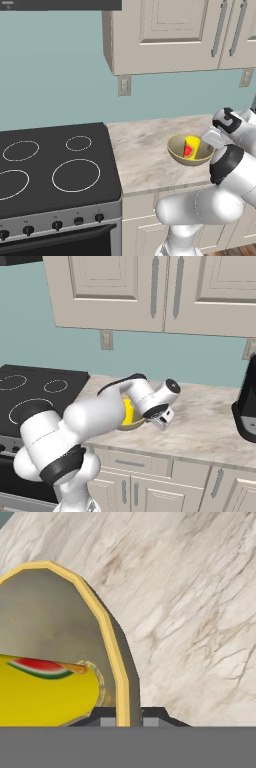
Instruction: Place the cup inside the bowl on the dining table and move the bowl to any counter.
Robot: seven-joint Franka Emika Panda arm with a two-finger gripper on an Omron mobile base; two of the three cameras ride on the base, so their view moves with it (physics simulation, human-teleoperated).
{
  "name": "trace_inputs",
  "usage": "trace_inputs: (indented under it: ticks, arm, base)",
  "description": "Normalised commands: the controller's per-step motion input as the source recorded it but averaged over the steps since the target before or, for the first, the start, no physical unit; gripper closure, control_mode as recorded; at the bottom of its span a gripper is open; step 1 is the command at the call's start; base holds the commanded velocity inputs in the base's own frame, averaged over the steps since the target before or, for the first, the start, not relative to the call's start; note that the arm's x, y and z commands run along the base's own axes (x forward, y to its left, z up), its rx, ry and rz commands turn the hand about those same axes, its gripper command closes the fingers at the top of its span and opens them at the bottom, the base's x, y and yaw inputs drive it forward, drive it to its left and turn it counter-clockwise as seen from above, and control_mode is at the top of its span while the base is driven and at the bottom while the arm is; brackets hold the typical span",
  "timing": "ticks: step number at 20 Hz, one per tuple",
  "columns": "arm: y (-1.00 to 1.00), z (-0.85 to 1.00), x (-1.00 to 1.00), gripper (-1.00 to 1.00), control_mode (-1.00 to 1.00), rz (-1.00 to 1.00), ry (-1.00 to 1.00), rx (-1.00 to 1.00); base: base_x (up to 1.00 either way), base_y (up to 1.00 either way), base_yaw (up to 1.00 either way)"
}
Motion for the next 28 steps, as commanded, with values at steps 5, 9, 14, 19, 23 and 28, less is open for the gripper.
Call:
trace_inputs:
  ticks: [5,9,14,19,23,28]
  arm:
    - [0.00,0.00,0.24,1.00,-1.00,-0.02,0.00,0.00]
    - [0.00,-0.05,0.08,1.00,-1.00,-0.02,0.00,0.00]
    - [0.00,-0.12,0.04,1.00,-1.00,-0.01,0.00,0.00]
    - [0.00,-0.10,0.04,1.00,-1.00,-0.01,0.00,0.00]
    - [0.00,-0.04,0.03,1.00,-1.00,-0.01,0.00,0.00]
    - [0.00,-0.07,0.07,1.00,-1.00,-0.01,0.00,0.00]
  base:
    - [0.00,0.00,0.00]
    - [0.00,0.00,0.00]
    - [0.00,0.00,0.00]
    - [0.00,0.00,0.00]
    - [0.00,0.00,0.00]
    - [0.00,0.00,0.00]
